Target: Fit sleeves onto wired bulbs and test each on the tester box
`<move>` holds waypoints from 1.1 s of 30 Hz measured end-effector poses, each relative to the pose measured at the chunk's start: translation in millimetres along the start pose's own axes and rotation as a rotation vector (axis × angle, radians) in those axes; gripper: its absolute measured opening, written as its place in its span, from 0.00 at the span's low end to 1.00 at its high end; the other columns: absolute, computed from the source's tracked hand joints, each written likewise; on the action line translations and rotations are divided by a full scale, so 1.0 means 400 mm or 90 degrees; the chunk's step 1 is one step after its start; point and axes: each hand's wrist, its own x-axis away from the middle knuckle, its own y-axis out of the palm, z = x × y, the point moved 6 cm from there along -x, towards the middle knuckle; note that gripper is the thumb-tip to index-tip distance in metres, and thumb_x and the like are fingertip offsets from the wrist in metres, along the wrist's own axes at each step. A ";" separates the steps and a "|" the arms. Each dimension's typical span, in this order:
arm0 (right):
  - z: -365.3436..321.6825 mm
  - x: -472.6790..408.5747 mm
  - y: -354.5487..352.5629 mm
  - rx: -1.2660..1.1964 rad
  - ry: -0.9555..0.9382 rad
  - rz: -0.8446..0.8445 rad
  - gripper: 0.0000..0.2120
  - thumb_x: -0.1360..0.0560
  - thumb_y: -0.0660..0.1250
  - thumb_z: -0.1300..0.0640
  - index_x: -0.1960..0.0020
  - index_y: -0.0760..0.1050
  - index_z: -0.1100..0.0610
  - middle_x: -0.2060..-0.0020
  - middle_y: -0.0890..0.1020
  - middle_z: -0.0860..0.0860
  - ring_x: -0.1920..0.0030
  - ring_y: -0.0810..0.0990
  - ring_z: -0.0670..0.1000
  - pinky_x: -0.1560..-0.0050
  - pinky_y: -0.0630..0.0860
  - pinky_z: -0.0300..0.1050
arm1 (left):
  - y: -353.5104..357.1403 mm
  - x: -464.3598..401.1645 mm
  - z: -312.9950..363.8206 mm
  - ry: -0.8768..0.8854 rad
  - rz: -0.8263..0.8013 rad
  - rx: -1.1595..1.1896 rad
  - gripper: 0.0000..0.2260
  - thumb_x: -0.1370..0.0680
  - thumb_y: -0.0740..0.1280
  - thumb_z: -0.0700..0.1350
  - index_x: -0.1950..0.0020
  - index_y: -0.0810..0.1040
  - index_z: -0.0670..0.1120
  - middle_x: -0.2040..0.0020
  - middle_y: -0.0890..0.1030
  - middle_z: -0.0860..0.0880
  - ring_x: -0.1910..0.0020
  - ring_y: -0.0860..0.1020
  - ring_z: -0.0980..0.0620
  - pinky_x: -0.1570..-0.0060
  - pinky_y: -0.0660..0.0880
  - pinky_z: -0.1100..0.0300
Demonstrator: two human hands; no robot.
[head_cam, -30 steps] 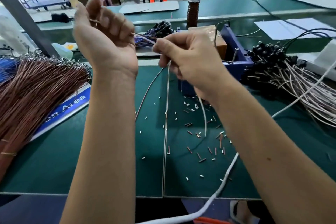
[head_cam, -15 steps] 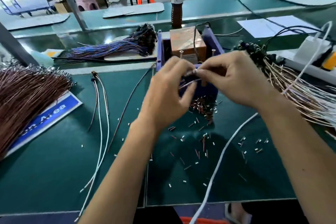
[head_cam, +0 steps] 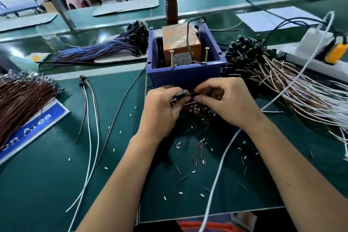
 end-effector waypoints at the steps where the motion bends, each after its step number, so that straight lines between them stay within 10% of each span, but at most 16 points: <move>1: 0.000 0.002 0.002 -0.006 0.001 -0.002 0.08 0.27 0.79 0.59 0.48 0.87 0.55 0.60 0.87 0.46 0.62 0.85 0.49 0.55 0.82 0.51 | 0.003 0.002 -0.003 -0.002 -0.008 0.001 0.01 0.23 0.75 0.41 0.54 0.87 0.44 0.61 0.85 0.49 0.61 0.82 0.47 0.59 0.78 0.48; 14: -0.008 0.010 0.006 0.008 -0.036 0.043 0.03 0.22 0.75 0.61 0.53 0.87 0.59 0.70 0.80 0.34 0.68 0.80 0.39 0.62 0.71 0.30 | 0.009 0.010 -0.010 -0.034 -0.023 -0.003 0.05 0.24 0.75 0.43 0.56 0.86 0.42 0.62 0.85 0.48 0.62 0.83 0.46 0.60 0.79 0.48; 19: 0.016 0.012 -0.043 -0.081 0.003 0.145 0.04 0.19 0.72 0.58 0.51 0.84 0.57 0.65 0.85 0.47 0.71 0.81 0.45 0.70 0.75 0.35 | -0.022 0.013 -0.023 -0.075 0.018 -0.026 0.03 0.25 0.77 0.42 0.54 0.88 0.43 0.62 0.85 0.53 0.63 0.81 0.58 0.59 0.77 0.60; 28: 0.071 0.023 -0.049 -0.251 0.156 -0.228 0.10 0.22 0.73 0.54 0.41 0.82 0.47 0.61 0.87 0.56 0.70 0.72 0.50 0.71 0.70 0.37 | -0.054 0.012 -0.013 -0.112 0.093 0.057 0.02 0.24 0.76 0.39 0.53 0.88 0.43 0.59 0.86 0.54 0.59 0.83 0.60 0.55 0.75 0.68; 33: 0.040 0.065 -0.068 -0.457 0.094 -0.449 0.13 0.19 0.68 0.56 0.39 0.83 0.63 0.53 0.86 0.66 0.69 0.77 0.50 0.71 0.73 0.36 | -0.063 0.009 -0.005 -0.050 0.111 0.005 0.02 0.24 0.76 0.39 0.53 0.88 0.42 0.58 0.86 0.50 0.60 0.83 0.56 0.57 0.79 0.60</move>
